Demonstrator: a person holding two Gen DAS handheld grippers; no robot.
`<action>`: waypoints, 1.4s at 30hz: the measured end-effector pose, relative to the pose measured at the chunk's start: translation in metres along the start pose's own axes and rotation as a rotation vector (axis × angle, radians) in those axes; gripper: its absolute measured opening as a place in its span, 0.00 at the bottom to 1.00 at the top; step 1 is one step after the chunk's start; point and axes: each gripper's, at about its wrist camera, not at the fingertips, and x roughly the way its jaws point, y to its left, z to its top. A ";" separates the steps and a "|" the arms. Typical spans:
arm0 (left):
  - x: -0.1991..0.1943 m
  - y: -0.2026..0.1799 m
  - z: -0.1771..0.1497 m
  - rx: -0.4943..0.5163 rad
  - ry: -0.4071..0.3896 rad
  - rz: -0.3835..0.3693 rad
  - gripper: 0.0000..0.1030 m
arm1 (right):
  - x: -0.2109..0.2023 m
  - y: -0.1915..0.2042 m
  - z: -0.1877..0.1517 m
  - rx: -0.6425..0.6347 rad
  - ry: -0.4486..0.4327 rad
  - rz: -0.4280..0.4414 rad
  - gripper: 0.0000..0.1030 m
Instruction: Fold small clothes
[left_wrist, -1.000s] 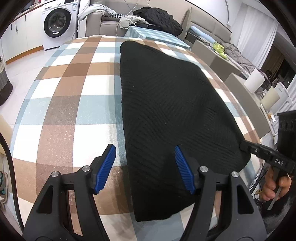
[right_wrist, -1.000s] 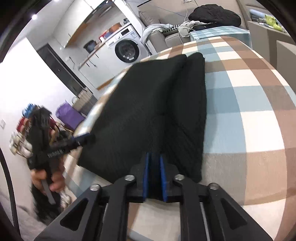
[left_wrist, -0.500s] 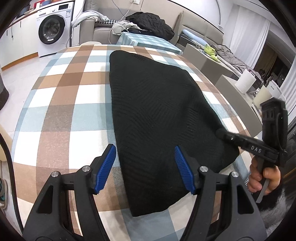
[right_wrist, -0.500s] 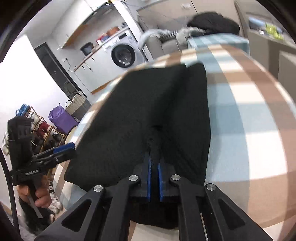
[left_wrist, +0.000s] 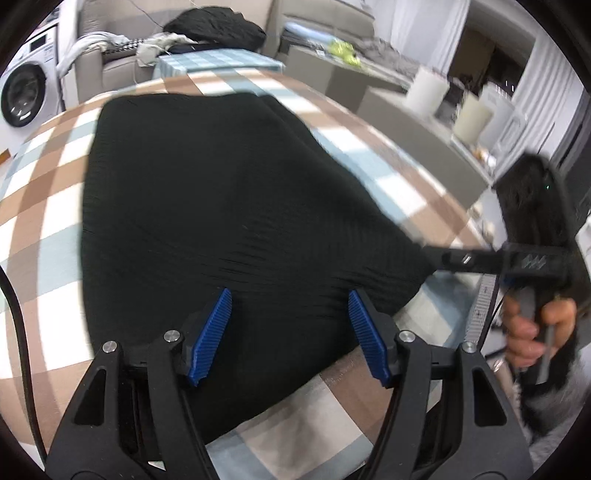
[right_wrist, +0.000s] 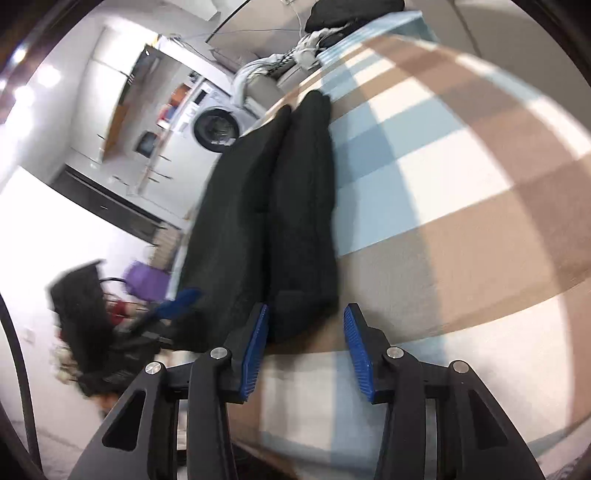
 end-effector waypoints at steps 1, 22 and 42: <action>0.003 -0.004 -0.001 0.019 0.003 0.010 0.63 | 0.001 -0.001 0.000 0.011 0.003 0.026 0.43; -0.005 -0.004 -0.003 0.008 -0.025 -0.013 0.68 | 0.026 0.079 0.027 -0.324 -0.075 0.083 0.12; -0.043 0.055 0.007 -0.156 -0.130 0.090 0.68 | 0.027 0.044 0.063 -0.230 -0.084 -0.160 0.47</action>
